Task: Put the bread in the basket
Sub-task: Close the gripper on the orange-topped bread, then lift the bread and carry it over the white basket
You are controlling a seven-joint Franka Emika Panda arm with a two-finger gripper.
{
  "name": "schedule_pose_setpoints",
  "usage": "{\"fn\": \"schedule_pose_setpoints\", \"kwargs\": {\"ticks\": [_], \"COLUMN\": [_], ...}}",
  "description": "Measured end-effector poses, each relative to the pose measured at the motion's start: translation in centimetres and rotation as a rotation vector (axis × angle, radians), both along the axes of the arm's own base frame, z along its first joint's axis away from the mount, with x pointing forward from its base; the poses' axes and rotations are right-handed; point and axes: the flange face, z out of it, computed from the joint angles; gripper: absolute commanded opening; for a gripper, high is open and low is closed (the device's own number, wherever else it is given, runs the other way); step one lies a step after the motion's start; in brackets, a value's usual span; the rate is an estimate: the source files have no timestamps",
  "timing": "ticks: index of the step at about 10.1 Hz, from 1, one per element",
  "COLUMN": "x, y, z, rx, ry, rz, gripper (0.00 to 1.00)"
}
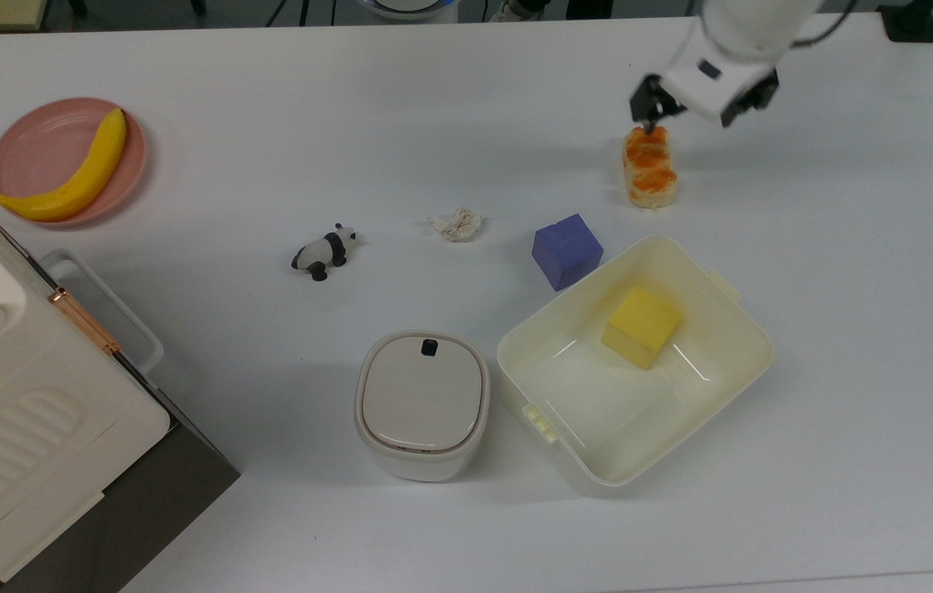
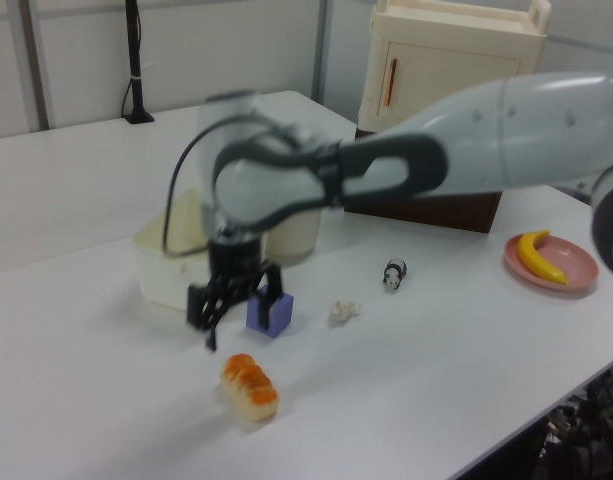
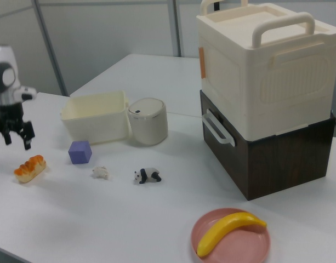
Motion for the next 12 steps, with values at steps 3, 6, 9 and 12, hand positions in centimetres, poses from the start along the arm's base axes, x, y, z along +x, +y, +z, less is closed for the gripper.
{"fn": "schedule_pose_setpoints", "kwargs": {"ticks": [3, 6, 9, 12], "x": [0.1, 1.1, 1.1, 4.9], "y": [2.9, 1.0, 0.5, -5.2], "z": [-6.8, -7.7, -10.6, -9.4], "rx": [-0.026, -0.092, -0.147, -0.137], "ry": [-0.006, -0.032, -0.013, -0.025], "rz": [-0.02, -0.005, 0.015, -0.052], "gripper": [1.0, 1.0, 0.96, 1.0]}}
